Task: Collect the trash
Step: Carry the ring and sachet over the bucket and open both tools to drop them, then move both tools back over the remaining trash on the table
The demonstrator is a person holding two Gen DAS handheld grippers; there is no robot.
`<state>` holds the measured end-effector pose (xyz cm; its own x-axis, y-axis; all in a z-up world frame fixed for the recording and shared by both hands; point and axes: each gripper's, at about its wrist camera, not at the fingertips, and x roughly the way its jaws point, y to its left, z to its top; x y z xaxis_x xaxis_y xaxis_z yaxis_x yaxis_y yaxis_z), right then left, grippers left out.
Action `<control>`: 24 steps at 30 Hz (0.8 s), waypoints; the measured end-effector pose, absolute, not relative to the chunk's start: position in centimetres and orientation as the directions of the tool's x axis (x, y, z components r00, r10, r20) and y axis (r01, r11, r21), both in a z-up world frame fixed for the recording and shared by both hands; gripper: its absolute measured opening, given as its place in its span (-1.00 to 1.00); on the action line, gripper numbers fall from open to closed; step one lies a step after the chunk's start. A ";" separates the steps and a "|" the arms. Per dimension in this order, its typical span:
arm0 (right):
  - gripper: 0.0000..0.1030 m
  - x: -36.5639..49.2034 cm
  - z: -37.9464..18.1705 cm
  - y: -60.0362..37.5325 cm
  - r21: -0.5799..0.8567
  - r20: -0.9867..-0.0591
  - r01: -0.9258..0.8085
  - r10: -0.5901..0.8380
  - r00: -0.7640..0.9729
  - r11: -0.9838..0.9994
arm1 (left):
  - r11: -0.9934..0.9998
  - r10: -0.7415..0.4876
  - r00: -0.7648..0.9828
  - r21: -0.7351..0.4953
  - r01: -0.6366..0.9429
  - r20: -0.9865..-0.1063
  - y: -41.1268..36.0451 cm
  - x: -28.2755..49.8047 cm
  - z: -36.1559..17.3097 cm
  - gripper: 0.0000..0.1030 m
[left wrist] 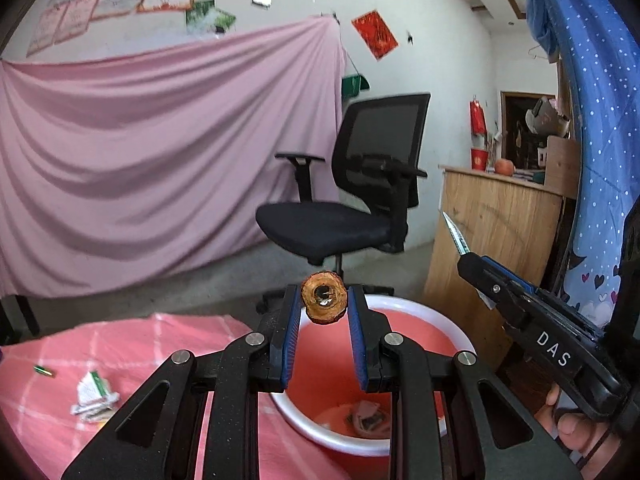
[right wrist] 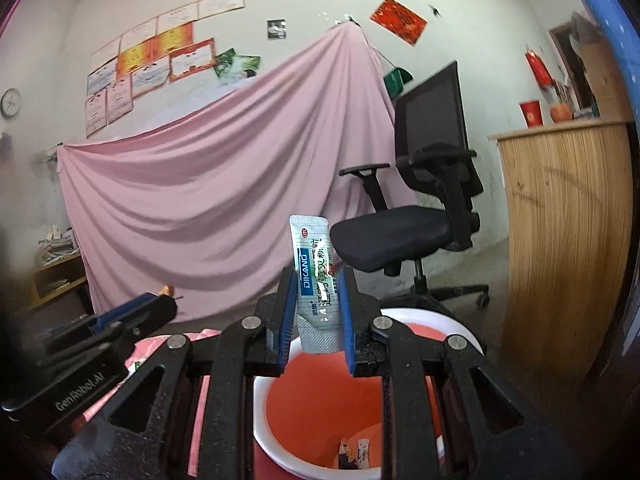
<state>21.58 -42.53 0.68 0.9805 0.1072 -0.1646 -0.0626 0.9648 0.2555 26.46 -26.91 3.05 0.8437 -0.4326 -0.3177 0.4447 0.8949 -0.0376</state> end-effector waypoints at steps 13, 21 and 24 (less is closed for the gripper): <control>-0.17 24.4 -1.8 -44.3 0.314 -0.298 0.004 0.095 0.950 0.949 | 0.874 -0.465 0.702 -0.153 0.461 -0.540 -28.6 30.2 1.4 -0.61; -0.17 25.4 -2.5 -44.6 0.319 -0.343 0.018 0.098 0.934 0.948 | 0.882 -0.458 0.676 -0.198 0.428 -0.577 -27.8 31.0 1.0 -0.45; -0.16 25.5 -2.5 -44.5 0.312 -0.345 0.020 0.094 0.934 0.950 | 0.888 -0.452 0.691 -0.211 0.409 -0.564 -27.0 30.8 1.2 -0.39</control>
